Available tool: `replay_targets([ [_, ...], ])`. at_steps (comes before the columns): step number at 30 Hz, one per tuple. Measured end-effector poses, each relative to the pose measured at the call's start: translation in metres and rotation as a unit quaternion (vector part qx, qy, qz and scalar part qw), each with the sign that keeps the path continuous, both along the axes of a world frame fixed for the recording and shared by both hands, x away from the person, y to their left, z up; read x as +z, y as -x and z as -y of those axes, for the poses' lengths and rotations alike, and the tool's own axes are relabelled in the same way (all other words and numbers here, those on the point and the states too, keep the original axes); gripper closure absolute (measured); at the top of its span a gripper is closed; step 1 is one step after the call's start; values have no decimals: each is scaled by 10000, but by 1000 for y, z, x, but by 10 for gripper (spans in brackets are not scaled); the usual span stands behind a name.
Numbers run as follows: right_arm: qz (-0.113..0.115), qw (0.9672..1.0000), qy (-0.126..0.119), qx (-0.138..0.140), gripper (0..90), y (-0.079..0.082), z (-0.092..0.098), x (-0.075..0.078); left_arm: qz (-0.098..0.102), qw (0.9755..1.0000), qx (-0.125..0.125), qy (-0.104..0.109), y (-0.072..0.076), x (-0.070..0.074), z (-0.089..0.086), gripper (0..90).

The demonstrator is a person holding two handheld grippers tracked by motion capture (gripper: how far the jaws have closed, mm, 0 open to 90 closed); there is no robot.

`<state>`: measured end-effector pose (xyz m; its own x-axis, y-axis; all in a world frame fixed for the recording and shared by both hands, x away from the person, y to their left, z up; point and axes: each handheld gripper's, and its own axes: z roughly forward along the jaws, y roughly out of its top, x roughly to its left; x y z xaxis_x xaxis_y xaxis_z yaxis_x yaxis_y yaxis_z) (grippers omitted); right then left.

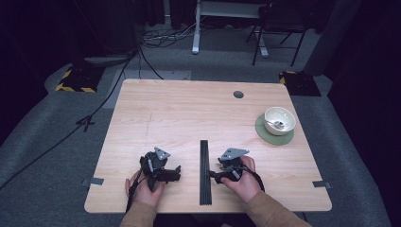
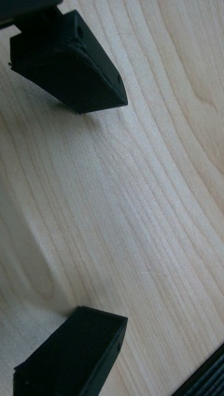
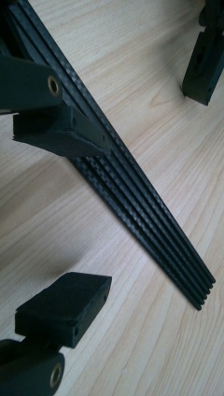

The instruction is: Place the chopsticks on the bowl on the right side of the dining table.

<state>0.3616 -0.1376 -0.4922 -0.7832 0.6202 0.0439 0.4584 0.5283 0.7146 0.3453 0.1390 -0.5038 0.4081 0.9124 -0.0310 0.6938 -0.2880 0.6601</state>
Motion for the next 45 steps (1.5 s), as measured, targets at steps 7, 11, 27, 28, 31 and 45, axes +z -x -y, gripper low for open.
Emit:
replay_targets([
  [7, -53, 10000, 2, 9, 311, 1, -2, -2, 3, 10000, 1, -2, 0, 0, 0, 7],
  [11, -31, 10000, 3, 37, 308, 1, -1, -3, -1, 10000, 0, -1, 0, 0, 0, 7],
  [27, -76, 9999, 98, -89, 325, 1, 5, -1, 0, 10000, 2, -1, 0, 0, 0, 8],
  [28, -75, 9999, 102, -72, 341, 2, 5, -1, -2, 10000, 0, 0, 0, 0, 0, 8],
  [31, -117, 9999, 118, -13, 356, 4, 7, -1, 7, 10000, 1, -10, 0, 0, 0, 7],
  [45, -84, 9987, 228, -451, 403, -4, 46, 0, -17, 10000, 30, 9, -2, 0, 2, 5],
])
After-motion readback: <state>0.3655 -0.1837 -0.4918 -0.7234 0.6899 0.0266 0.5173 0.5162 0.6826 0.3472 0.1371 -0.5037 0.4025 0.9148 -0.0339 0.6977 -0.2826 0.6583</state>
